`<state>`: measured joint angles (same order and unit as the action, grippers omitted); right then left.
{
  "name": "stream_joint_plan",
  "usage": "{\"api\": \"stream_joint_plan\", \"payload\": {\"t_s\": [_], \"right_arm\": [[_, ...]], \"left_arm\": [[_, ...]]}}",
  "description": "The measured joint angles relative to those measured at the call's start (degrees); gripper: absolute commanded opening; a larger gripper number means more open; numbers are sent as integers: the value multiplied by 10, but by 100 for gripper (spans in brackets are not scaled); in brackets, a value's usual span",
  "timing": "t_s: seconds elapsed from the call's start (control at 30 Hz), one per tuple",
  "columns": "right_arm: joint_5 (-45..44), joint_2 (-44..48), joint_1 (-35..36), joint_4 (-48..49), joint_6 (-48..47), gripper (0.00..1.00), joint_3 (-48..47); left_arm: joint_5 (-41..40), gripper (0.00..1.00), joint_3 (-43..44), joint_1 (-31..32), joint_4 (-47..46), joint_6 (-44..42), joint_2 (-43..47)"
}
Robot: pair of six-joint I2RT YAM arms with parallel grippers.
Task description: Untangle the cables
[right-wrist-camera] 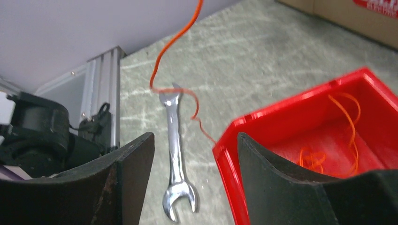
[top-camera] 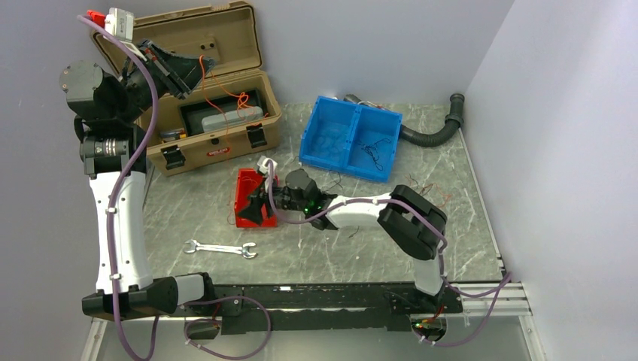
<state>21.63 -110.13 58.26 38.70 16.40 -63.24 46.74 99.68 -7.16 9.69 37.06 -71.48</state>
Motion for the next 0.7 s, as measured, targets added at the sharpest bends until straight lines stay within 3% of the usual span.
{"api": "stream_joint_plan", "payload": {"t_s": [0.37,0.4,0.5,0.57,0.7], "right_arm": [[10,-66,15,4,7,62,-118],[11,-73,16,4,7,56,-123],[12,-90,18,3,8,18,-139],[12,-100,18,0,12,0,-150],[8,-102,18,-4,20,0,-152]], "left_arm": [[1,0,0,-1,0,1,0],[2,0,0,-1,0,1,0],[4,0,0,-3,0,1,0],[5,0,0,-3,-1,1,0],[5,0,0,-6,-2,1,0]]}}
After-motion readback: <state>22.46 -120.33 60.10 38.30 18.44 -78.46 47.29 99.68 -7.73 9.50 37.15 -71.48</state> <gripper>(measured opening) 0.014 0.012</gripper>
